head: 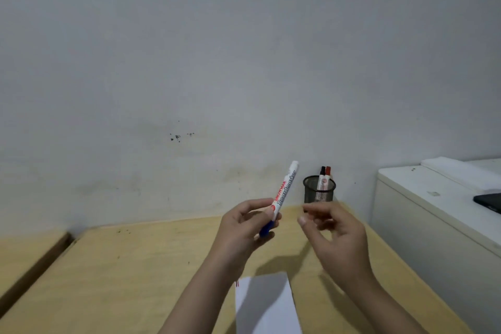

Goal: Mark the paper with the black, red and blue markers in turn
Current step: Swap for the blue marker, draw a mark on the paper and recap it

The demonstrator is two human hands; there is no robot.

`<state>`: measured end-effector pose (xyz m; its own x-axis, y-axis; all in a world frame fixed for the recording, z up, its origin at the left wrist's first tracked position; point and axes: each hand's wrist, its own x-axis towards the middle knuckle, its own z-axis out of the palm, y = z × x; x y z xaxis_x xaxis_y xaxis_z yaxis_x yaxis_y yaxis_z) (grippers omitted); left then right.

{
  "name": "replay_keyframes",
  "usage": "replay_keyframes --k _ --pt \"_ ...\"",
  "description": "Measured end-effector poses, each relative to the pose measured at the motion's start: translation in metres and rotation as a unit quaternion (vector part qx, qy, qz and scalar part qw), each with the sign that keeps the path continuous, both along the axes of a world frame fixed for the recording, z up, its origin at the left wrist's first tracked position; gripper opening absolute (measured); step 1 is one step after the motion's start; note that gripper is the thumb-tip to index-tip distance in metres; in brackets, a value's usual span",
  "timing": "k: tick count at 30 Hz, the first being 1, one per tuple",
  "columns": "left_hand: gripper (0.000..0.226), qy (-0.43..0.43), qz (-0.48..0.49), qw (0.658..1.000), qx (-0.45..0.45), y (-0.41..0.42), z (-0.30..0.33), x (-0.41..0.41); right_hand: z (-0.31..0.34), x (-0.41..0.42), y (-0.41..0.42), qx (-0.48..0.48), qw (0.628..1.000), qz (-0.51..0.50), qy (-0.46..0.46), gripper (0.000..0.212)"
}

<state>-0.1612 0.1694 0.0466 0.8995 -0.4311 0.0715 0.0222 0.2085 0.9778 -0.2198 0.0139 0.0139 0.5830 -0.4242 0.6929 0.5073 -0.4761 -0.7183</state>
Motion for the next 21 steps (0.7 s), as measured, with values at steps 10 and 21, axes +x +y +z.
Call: replay_keyframes --k 10,21 --pt "0.009 -0.13 0.099 0.983 0.089 0.049 -0.048 -0.057 -0.022 -0.028 0.069 0.236 0.954 0.131 0.132 0.009" --pt "0.011 -0.26 0.177 0.935 0.166 0.069 -0.086 -0.082 -0.043 -0.046 0.085 0.173 0.948 0.229 0.137 0.008"
